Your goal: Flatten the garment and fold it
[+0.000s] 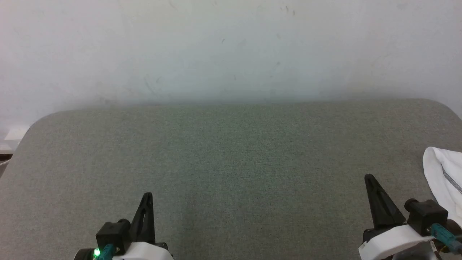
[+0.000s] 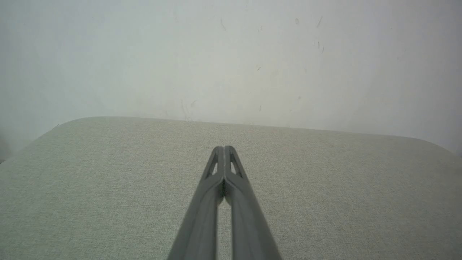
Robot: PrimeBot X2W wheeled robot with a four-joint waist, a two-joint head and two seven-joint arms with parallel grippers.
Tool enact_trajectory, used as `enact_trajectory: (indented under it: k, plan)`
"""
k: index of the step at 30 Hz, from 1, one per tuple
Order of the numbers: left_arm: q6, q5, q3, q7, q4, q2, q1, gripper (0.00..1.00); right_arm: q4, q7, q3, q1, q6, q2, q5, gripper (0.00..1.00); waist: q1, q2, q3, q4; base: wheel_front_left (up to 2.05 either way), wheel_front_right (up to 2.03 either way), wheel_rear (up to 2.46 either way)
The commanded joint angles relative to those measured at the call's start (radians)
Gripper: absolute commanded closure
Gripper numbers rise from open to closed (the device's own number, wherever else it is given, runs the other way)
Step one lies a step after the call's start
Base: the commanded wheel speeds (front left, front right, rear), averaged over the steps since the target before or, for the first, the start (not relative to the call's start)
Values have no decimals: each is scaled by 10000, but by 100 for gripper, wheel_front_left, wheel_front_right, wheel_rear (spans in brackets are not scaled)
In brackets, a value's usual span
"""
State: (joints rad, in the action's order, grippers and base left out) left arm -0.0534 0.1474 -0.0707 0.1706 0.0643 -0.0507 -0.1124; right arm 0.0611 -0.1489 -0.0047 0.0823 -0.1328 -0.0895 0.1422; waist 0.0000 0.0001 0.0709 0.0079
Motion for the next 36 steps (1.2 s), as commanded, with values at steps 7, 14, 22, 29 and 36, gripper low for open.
enact_trajectory:
  k: [7, 14, 22, 29, 36]
  plan:
    - [110, -271, 116, -186, -117, 2, 285, 100, -111, 178, 16, -211, 8, 82, -221, 100, 0, -1, -68, -8, 0, 0, 0]
    - [150, -384, 171, -329, -167, 2, 364, 100, -158, 302, 19, -269, 10, 111, -335, 100, 0, -1, -128, -14, 0, 0, 0]
    - [195, -514, 235, -493, -224, 3, 455, 100, -212, 443, 22, -335, 11, 144, -464, 100, 0, -1, -197, -22, 0, 0, 0]
    - [235, -627, 291, -636, -273, 3, 534, 100, -259, 566, 25, -392, 12, 174, -577, 100, 0, -1, -258, -29, 0, 0, 0]
    - [269, -724, 338, -758, -315, 3, 601, 100, -299, 672, 27, -441, 13, 199, -673, 100, 0, -1, -309, -35, 0, 0, 0]
